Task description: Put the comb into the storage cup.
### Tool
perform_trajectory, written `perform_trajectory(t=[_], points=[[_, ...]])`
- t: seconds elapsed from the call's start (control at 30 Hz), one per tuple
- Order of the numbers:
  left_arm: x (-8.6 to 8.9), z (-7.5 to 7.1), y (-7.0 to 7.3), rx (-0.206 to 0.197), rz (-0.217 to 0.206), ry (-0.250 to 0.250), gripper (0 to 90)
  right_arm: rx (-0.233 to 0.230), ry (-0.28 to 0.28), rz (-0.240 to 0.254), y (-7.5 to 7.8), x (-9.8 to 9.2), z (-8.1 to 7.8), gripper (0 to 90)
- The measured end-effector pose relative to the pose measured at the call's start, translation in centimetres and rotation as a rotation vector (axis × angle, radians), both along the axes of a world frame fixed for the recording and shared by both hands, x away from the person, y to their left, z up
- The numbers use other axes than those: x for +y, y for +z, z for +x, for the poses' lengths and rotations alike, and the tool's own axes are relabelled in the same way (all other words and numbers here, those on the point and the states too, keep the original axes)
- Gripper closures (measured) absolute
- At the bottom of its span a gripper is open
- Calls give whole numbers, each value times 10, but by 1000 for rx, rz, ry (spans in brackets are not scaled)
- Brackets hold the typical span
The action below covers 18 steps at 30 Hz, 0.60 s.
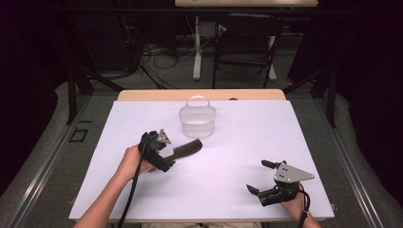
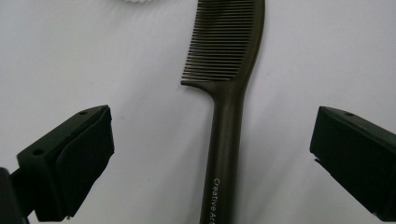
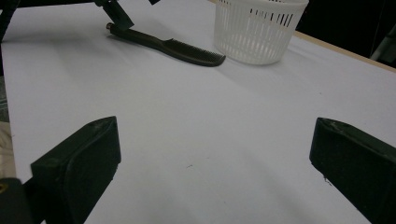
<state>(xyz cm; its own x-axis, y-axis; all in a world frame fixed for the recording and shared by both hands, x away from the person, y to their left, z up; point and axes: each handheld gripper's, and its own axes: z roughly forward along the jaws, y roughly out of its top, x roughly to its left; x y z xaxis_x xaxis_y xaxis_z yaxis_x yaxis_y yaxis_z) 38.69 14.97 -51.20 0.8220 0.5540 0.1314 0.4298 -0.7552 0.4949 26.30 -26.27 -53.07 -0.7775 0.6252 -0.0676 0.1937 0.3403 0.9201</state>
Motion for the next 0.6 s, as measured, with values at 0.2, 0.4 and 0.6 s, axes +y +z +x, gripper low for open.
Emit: perform_trajectory(t=[0.2,0.4,0.6], points=[[-6,4,2,7,39,-12,10,-2,-1,1,1,-1,-1,15],[-12,8,2,45,88,-44,192,2,2,2,1,-1,-1,15],[-16,16,-3,118,128,-41,309,4,4,6,0,0,-1,15]])
